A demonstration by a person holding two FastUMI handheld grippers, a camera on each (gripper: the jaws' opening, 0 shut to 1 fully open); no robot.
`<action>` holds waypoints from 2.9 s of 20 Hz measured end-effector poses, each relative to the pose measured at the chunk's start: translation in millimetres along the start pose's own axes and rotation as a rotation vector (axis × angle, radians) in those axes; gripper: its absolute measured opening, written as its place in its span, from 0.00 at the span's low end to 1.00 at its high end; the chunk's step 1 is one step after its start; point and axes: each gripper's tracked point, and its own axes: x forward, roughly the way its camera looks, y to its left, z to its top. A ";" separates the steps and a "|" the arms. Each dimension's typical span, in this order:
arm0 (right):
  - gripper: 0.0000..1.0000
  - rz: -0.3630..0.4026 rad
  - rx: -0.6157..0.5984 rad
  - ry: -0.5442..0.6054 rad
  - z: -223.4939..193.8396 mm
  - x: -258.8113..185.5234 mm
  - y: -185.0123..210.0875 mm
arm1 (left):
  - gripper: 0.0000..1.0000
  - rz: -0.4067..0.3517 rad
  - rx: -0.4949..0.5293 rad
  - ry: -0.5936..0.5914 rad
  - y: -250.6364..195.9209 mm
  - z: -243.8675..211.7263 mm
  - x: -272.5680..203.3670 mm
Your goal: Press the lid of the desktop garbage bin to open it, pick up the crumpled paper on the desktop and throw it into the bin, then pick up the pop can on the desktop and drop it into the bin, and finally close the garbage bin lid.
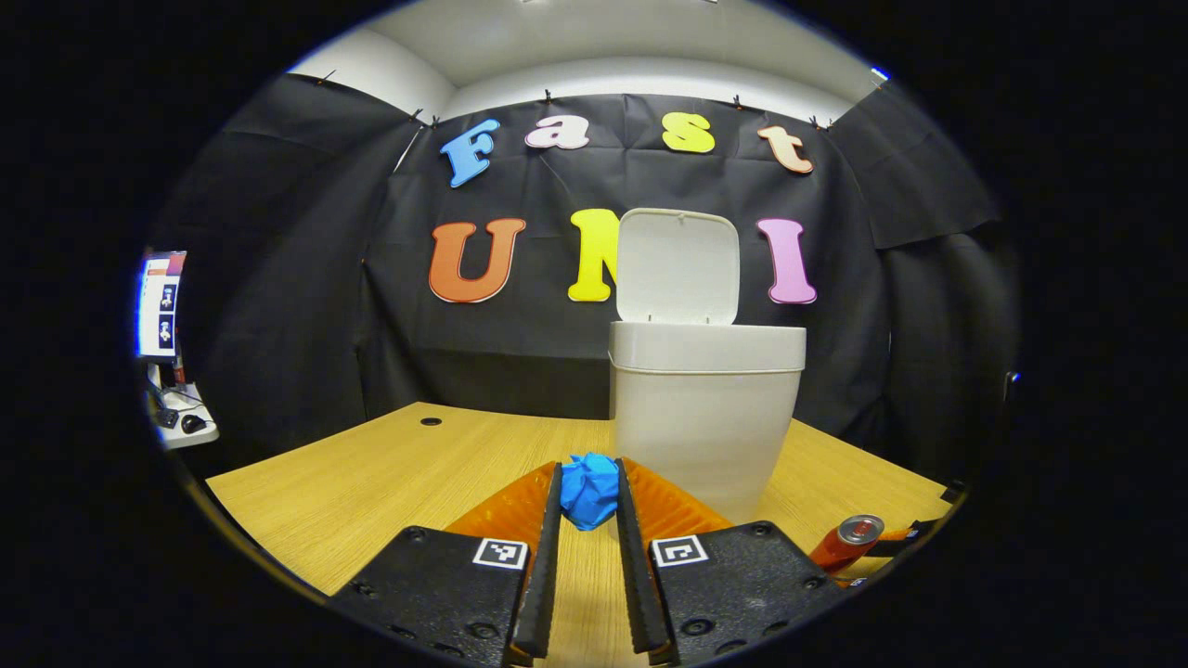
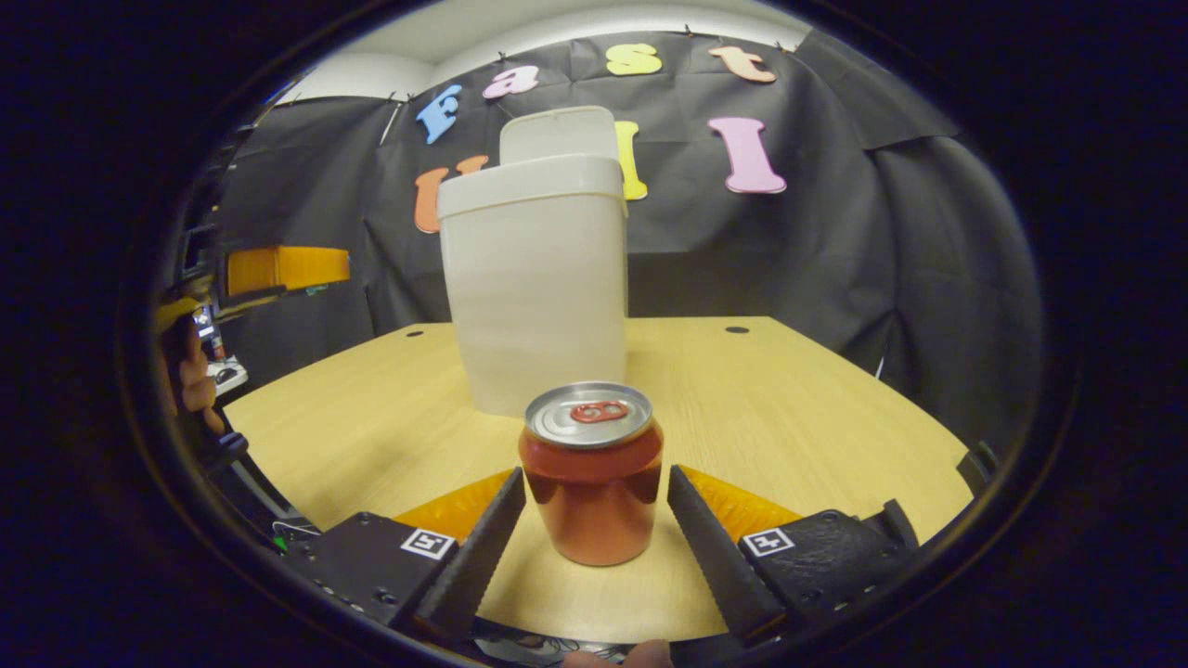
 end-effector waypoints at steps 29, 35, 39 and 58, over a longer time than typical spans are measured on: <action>0.82 0.031 0.009 -0.029 39.0 1.0 -14.5 | 0.34 -0.123 0.029 -0.168 -46.8 127.4 68.6; 0.81 0.024 0.027 -0.057 52.4 -2.4 -28.2 | 0.34 -0.138 0.009 -0.138 -50.7 146.6 118.5; 0.81 0.021 0.040 -0.056 50.5 0.3 -35.1 | 0.34 -0.157 0.017 -0.102 -62.0 143.0 142.9; 0.81 0.015 0.063 -0.067 47.5 -8.3 -44.4 | 0.99 -0.174 0.030 -0.044 -73.9 130.2 149.3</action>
